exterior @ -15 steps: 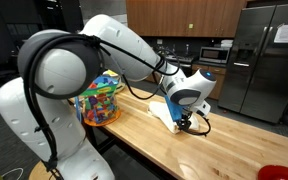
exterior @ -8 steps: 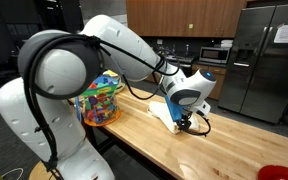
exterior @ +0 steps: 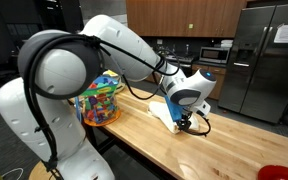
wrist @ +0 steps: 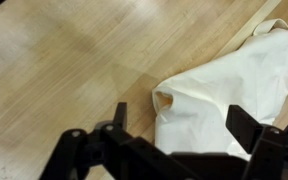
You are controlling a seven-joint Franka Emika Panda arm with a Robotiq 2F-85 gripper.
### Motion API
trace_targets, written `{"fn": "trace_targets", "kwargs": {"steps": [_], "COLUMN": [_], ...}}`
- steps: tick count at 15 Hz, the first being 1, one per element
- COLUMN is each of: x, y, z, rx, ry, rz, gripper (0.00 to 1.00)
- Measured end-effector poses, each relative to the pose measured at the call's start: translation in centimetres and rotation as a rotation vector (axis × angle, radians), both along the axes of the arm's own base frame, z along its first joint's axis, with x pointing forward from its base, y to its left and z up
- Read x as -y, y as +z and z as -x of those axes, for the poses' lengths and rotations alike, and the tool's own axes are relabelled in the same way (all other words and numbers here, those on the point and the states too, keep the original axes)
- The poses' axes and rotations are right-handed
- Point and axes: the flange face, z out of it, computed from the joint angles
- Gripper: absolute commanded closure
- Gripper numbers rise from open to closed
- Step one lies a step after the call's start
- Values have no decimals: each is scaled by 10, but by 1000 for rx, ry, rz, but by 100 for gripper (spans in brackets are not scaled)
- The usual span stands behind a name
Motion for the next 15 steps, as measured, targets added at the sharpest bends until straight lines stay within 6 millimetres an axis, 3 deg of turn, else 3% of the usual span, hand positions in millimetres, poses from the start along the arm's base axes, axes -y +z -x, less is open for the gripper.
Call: {"fn": "trace_targets", "kwargs": {"steps": [5, 8, 11, 15], "x": [0, 9, 32, 83], "y": [0, 9, 25, 37], "z": [-1, -4, -3, 4], "rx": [7, 48, 58, 67], "ry": [10, 94, 217, 303], "rz": [10, 115, 239, 345], "gripper": [0, 0, 0, 0]}}
